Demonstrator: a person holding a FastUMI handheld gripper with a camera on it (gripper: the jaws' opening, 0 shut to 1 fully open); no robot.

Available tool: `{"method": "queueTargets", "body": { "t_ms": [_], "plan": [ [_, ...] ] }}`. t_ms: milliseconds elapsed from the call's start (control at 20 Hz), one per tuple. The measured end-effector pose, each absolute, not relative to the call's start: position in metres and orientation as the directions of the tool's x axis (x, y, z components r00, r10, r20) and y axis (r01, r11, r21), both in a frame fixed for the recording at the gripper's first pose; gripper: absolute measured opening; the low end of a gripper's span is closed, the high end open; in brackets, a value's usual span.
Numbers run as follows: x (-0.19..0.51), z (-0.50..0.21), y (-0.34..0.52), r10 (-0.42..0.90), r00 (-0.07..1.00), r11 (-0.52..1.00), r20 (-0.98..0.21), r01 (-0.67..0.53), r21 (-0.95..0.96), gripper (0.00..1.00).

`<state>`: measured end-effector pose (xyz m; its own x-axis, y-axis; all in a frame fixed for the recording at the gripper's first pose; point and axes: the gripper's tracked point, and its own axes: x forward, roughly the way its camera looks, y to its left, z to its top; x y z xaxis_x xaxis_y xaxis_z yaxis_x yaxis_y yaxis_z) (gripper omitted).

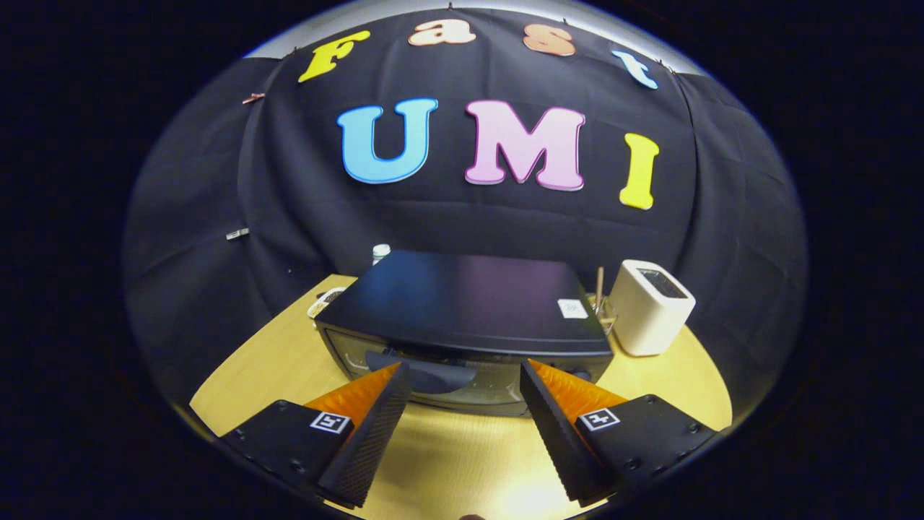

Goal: Open the toaster oven, put the food inside, and close the toaster oven door.

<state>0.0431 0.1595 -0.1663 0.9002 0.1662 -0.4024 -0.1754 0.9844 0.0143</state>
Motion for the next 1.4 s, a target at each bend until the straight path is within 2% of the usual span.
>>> {"method": "queueTargets", "body": {
  "t_ms": [150, 450, 550, 850, 1050, 1400],
  "plan": [
    [0.041, -0.130, 0.117, 0.139, 0.936, 0.988, -0.324, -0.153, -0.020, 0.99],
    [0.048, -0.021, 0.023, 0.033, 0.995, 0.999, -0.095, -0.034, -0.002, 0.98],
    [0.041, -0.002, -0.001, 0.001, 0.998, 1.000, -0.057, -0.002, -0.007, 0.98],
    [0.004, 0.001, -0.049, -0.070, 0.995, 0.997, -0.071, 0.071, 0.008, 0.98],
    [0.006, -0.010, -0.053, -0.073, 0.992, 0.997, -0.100, 0.075, 0.017, 0.98],
    [0.019, 0.000, -0.046, -0.046, 0.997, 0.998, -0.070, 0.048, 0.028, 0.98]
  ]
}}
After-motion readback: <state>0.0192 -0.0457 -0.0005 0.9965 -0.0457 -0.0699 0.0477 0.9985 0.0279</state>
